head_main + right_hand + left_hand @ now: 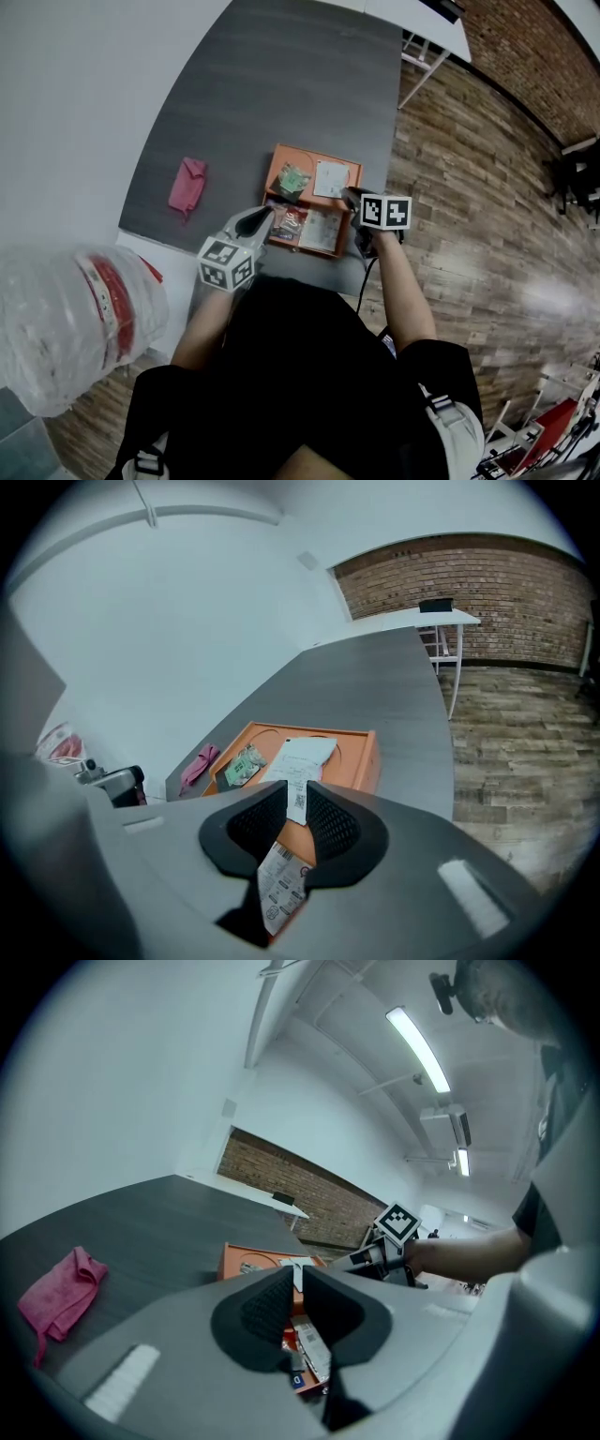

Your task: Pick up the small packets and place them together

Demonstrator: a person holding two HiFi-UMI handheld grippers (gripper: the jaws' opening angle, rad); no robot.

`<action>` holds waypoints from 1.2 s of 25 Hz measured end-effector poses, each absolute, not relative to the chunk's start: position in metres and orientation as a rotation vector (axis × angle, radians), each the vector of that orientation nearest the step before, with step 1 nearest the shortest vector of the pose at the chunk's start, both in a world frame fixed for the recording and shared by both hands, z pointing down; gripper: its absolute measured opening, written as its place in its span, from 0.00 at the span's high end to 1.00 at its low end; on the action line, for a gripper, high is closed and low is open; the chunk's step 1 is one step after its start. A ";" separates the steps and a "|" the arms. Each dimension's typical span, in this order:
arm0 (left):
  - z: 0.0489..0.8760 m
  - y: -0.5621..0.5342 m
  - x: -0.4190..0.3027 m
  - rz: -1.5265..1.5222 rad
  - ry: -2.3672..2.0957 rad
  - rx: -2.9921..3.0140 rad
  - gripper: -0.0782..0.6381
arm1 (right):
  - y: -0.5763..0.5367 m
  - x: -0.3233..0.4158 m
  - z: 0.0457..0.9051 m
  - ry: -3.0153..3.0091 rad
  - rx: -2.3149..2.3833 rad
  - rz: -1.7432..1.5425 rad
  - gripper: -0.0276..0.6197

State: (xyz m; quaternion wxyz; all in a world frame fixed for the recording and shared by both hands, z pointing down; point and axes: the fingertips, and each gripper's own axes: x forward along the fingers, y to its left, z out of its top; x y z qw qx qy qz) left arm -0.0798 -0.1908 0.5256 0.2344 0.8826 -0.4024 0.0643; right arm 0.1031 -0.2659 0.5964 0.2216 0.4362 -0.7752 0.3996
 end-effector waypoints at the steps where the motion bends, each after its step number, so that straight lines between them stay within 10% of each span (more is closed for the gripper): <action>1: 0.525 -0.191 -0.079 0.175 -1.104 2.423 0.85 | -0.266 0.104 0.596 -2.141 1.210 1.088 0.85; 30: 0.524 -0.184 -0.080 0.173 -1.124 2.430 0.85 | -0.198 0.023 0.565 -2.337 0.716 0.581 0.86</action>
